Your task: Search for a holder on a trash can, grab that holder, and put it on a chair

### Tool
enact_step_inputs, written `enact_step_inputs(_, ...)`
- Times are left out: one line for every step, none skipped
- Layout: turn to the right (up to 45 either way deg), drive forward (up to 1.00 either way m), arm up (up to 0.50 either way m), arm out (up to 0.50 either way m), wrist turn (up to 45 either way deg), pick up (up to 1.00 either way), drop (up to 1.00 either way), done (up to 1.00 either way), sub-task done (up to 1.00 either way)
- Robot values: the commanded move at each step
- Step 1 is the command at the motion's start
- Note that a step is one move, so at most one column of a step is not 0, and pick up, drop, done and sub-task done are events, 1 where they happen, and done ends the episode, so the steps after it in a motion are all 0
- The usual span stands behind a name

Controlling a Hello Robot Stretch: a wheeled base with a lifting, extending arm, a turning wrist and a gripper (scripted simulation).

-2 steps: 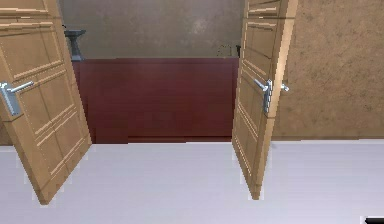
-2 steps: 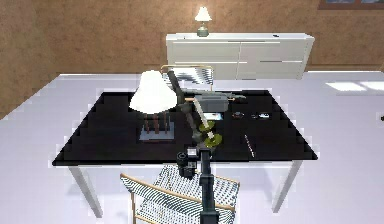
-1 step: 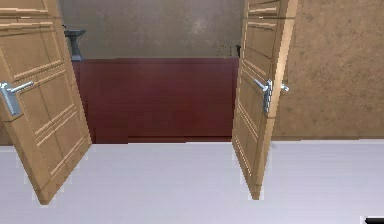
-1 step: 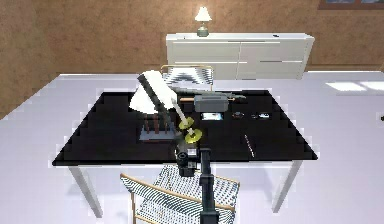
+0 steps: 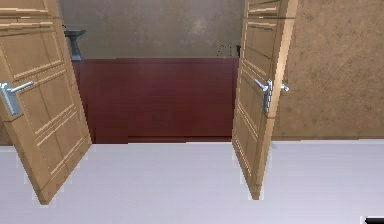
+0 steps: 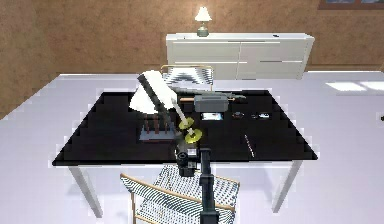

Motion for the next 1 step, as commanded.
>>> enact_step_inputs(0.0, 0.0, 0.0, 0.0, 0.0, 0.0, 1.0, 0.0, 0.0)
